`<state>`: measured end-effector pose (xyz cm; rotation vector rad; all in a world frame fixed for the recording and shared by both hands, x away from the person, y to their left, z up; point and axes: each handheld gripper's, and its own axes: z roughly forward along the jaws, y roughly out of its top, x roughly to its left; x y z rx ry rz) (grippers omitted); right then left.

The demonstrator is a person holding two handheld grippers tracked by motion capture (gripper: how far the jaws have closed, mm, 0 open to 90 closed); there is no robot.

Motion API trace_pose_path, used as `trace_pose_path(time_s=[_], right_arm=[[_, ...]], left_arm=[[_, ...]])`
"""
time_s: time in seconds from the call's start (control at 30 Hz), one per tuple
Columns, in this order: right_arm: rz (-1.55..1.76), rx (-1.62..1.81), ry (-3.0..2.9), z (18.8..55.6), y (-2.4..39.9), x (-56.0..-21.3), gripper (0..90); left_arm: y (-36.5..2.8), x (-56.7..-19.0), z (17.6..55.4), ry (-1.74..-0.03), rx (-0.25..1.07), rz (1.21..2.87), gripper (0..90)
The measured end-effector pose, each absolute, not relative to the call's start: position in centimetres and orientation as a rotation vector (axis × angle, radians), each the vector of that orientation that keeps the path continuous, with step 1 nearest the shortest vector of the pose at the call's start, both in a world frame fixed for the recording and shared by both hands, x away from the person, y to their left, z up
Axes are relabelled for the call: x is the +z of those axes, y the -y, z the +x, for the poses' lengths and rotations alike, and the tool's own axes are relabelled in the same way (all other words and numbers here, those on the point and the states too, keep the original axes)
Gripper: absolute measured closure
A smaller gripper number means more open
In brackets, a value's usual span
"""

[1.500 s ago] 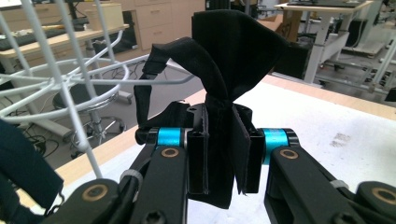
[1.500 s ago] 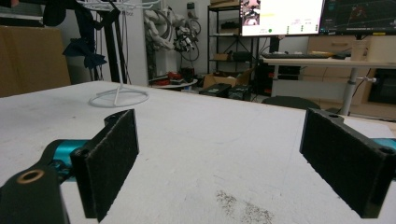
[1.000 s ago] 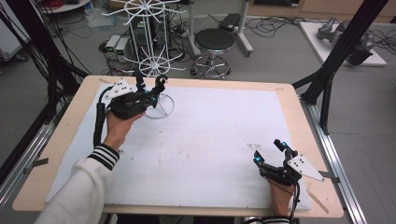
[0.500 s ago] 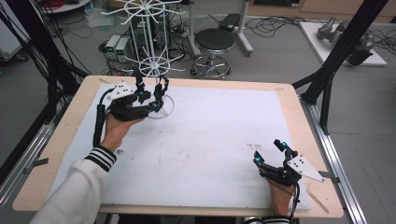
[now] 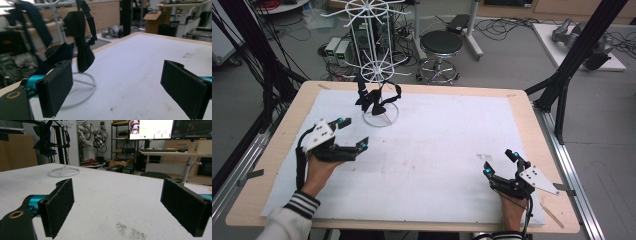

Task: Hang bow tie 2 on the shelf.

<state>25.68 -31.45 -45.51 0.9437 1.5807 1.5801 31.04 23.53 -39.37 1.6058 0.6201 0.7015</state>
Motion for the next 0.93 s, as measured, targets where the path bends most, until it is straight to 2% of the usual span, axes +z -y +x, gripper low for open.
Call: trace_pose_path(time_s=[0.23,0.47,0.93], right_arm=[[0.949,1.581,-1.580,25.6,31.4,-45.5,11.1],[0.946,1.580,-1.578,25.7,31.5,-45.5,11.1],[0.946,1.578,-1.579,25.6,31.4,-45.5,11.1]], left_arm=[[-27.4,-42.6,27.7,-0.702,0.791,1.519,11.4],[-28.9,-45.3,27.1,-0.754,0.805,1.466,11.4],[-29.3,-45.5,27.0,-0.764,0.791,1.420,11.7]])
